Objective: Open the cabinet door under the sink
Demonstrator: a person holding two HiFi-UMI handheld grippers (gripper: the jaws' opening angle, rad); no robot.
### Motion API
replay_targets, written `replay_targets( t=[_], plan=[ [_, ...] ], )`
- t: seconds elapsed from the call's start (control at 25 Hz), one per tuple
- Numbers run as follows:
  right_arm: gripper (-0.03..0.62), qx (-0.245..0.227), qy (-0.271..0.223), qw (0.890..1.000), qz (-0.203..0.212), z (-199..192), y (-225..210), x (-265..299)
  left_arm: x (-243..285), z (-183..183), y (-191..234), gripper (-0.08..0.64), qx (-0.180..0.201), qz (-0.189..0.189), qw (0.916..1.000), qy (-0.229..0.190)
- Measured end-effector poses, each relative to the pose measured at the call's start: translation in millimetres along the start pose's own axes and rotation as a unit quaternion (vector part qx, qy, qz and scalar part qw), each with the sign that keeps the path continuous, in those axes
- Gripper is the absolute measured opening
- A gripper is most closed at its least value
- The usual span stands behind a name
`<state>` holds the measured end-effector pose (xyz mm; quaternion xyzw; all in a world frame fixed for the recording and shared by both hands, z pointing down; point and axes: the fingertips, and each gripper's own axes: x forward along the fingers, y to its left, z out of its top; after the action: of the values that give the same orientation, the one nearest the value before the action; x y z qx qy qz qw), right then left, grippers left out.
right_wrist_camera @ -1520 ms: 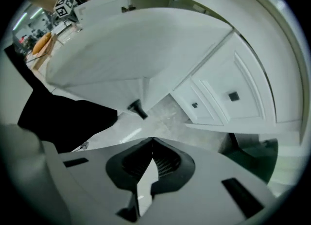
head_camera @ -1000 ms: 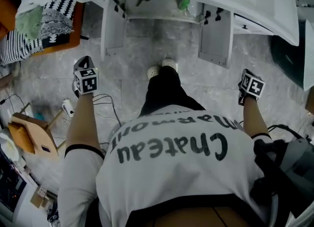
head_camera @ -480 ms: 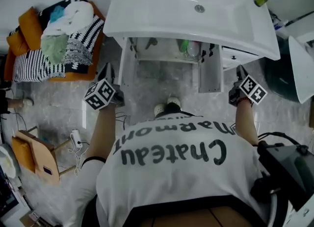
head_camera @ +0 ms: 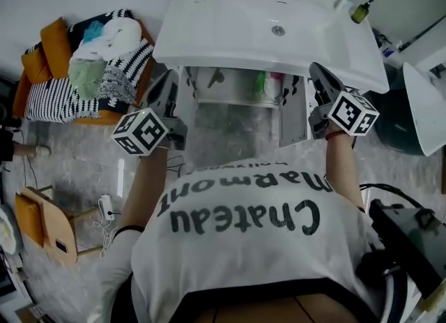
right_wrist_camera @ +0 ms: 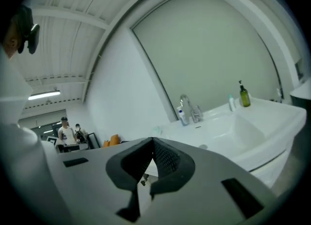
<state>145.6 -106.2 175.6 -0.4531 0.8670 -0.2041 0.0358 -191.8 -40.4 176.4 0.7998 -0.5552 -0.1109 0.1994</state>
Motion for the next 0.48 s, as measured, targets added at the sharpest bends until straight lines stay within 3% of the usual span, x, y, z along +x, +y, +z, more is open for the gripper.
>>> replay_targets(
  t=[0.16,0.36,0.48],
  plan=[
    [0.012,-0.043,0.009,0.996,0.083,14.8,50.6,2.1,12.3,-14.8,-74.2,0.009,0.022,-0.061,0.9977,0.016],
    [0.012,-0.085,0.084,0.981,0.150,-5.3,78.0,-16.0,15.5,-34.9,-137.6,0.009,0.017,-0.075,0.9969,0.016],
    [0.012,-0.090,0.097,0.975,0.176,-9.9,77.8,-30.6,11.7,-41.8,-157.8,0.009,0.034,-0.068,0.9970,0.012]
  ],
)
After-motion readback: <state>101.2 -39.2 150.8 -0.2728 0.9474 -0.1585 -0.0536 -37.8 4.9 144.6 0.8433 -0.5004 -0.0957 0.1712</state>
